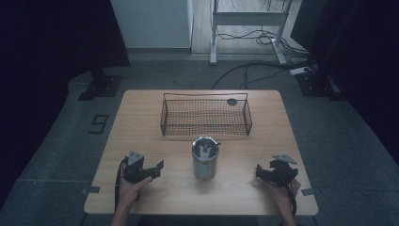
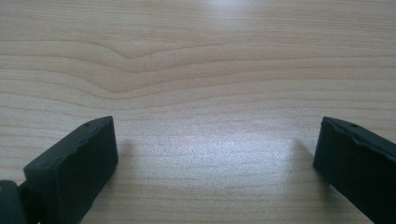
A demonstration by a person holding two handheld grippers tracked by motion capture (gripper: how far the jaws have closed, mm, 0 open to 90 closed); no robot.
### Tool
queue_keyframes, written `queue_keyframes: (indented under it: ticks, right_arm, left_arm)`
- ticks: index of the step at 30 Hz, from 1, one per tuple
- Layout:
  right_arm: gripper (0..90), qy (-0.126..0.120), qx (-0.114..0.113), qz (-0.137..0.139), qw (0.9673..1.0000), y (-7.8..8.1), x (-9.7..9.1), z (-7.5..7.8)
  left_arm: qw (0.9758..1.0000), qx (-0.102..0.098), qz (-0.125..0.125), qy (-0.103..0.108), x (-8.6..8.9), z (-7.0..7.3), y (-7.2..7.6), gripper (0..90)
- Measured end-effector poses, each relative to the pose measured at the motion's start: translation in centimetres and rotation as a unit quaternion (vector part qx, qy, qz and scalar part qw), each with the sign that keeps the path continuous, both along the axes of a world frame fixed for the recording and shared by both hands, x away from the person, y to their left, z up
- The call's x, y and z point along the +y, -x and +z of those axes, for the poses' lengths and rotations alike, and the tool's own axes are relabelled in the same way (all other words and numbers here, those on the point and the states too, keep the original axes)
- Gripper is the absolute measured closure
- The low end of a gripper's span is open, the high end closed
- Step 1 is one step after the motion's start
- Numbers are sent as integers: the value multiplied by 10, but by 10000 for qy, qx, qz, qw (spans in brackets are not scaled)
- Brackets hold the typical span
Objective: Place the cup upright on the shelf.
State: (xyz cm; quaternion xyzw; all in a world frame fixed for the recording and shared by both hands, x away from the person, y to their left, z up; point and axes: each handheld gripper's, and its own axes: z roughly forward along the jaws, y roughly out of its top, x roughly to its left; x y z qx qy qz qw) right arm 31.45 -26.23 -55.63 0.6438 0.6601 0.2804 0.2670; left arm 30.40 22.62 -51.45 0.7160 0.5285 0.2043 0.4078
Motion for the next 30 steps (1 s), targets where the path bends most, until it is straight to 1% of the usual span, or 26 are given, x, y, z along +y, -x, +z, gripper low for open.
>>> queue_keyframes:
  ticks: [9,14,18,23,26,30]
  right_arm:
    - [0,4,-6,-29,10000,2,-1,0]
    - [0,2,3,-25,10000,2,-2,0]
    - [0,0,3,-43,10000,3,-2,0]
    - [0,4,-1,-55,10000,4,-2,0]
    - [2,11,-10,-57,10000,4,-2,0]
    - [2,10,-9,-59,10000,4,-2,0]
  left_arm:
    - [9999,58,-72,-56,-4,-2,0,107]
    - [9999,37,-50,-83,-8,-2,1,99]
    - [10000,40,20,-67,-7,-2,0,98]
    - [10000,55,-4,-76,-6,-2,0,100]
    - [10000,77,-5,-40,-6,-1,-1,101]
    - [10000,18,9,45,-5,2,0,109]
